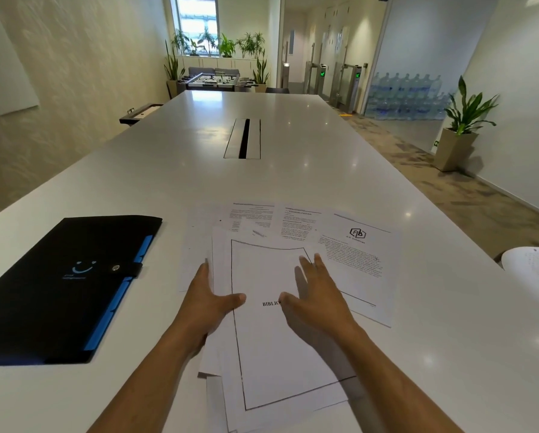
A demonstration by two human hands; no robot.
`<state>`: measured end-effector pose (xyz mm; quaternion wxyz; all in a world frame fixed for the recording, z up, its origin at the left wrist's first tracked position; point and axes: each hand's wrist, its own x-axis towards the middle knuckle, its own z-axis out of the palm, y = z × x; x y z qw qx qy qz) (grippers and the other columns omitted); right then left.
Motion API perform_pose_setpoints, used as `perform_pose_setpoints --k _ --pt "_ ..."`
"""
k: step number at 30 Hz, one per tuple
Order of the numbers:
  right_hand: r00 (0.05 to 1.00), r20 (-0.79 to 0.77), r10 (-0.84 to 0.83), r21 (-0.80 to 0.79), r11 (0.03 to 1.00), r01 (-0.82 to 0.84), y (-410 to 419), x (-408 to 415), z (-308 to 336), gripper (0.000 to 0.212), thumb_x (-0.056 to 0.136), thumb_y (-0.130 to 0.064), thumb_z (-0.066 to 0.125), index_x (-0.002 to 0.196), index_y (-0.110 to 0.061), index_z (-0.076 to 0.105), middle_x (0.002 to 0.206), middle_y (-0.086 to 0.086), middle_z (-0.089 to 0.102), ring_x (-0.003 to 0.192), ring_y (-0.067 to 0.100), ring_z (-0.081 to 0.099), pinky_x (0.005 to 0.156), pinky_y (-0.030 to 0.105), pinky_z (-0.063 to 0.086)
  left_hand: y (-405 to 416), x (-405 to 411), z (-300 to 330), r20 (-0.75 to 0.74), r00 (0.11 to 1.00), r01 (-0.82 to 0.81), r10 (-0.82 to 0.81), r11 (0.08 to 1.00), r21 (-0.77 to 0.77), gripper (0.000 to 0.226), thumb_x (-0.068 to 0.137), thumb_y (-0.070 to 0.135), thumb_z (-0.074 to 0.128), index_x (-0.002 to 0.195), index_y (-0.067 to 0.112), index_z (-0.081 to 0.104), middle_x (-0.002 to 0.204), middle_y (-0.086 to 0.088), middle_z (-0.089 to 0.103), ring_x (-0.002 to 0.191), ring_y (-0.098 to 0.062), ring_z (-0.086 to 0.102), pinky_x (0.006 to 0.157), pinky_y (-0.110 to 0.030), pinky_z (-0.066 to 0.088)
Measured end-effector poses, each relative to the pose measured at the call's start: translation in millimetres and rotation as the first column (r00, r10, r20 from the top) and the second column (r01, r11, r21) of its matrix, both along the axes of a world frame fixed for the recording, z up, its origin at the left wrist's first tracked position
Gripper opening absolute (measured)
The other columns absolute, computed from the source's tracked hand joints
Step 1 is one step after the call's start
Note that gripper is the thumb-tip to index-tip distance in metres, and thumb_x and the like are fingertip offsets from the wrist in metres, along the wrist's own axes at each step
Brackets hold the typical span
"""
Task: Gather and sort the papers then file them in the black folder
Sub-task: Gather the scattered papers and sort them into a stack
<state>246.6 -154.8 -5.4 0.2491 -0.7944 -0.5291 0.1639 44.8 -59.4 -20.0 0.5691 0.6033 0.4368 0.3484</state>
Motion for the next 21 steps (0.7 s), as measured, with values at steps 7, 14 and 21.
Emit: perform_pose_setpoints --k 7,14,21 --pt "0.760 -0.635 -0.140 0.186 0.927 0.326 -7 17 23 0.078 0.085 -0.030 0.071 0.149 -0.021 0.027 0.149 -0.007 0.039 0.134 0.006 0.041 0.098 0.023 0.035 11 -13 37 0.083 0.996 -0.034 0.020 0.986 0.160 0.073 0.065 0.016 0.086 0.122 0.040 0.048 0.114 0.015 0.063 0.099 0.004 0.063 0.094 -0.038 0.053" --pt "0.624 -0.762 0.173 0.374 0.904 0.206 -1 40 51 0.025 0.088 -0.009 0.067 0.112 -0.015 0.066 0.105 0.003 0.076 0.096 0.020 0.073 0.070 0.022 0.058 22 -11 74 0.245 0.963 0.063 -0.116 0.974 0.216 0.084 0.062 0.019 0.088 0.134 0.031 0.046 0.126 0.000 0.063 0.117 -0.022 0.061 0.094 -0.049 0.052" --pt "0.763 -0.561 0.321 0.638 0.755 0.152 -1 56 100 0.037 0.085 -0.015 0.069 0.118 -0.031 0.062 0.114 -0.007 0.072 0.104 0.016 0.069 0.084 0.029 0.058 33 6 121 0.253 0.965 -0.034 -0.072 0.920 0.389 0.073 0.051 0.044 0.093 0.112 0.048 0.054 0.113 0.014 0.068 0.108 -0.013 0.066 0.082 -0.027 0.057"
